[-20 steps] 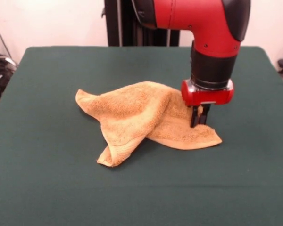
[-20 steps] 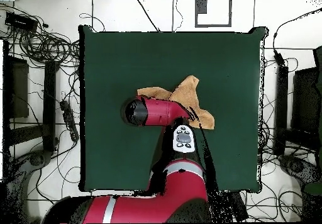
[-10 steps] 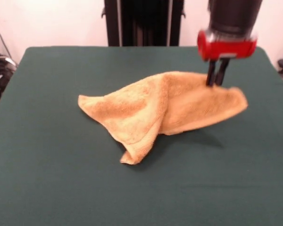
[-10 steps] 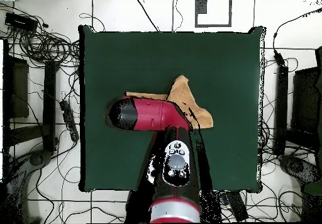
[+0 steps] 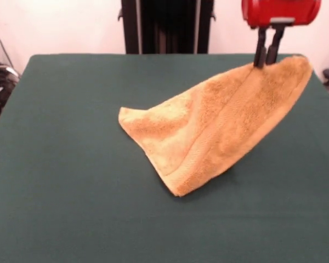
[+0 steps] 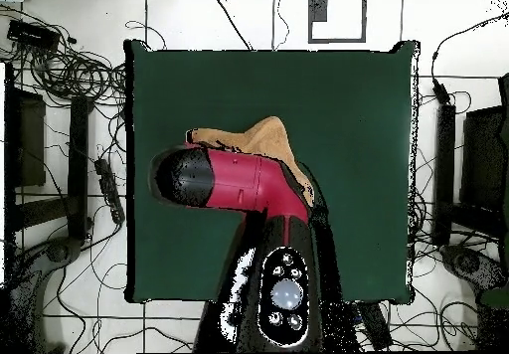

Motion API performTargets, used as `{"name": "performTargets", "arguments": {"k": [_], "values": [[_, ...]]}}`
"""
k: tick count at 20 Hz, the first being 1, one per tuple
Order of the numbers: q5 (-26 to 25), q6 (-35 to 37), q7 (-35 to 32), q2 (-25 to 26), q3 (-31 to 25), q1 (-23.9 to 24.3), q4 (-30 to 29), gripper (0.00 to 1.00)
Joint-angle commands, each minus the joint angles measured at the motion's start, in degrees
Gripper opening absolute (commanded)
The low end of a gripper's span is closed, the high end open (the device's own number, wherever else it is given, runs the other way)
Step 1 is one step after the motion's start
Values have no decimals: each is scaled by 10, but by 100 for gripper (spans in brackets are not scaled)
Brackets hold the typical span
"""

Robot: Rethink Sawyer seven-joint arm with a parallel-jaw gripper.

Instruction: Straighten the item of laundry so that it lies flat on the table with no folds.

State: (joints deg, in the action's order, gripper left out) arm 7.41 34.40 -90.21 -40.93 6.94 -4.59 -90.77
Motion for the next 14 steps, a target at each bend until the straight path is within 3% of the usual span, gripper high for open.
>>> {"name": "performTargets", "arguments": {"k": [1, 8, 14], "values": [[49, 98, -198, -40, 1, -44, -54, 0], [53, 264, -231, -112, 43, -79, -3, 0], [46, 299, -241, -148, 53, -81, 46, 0]]}}
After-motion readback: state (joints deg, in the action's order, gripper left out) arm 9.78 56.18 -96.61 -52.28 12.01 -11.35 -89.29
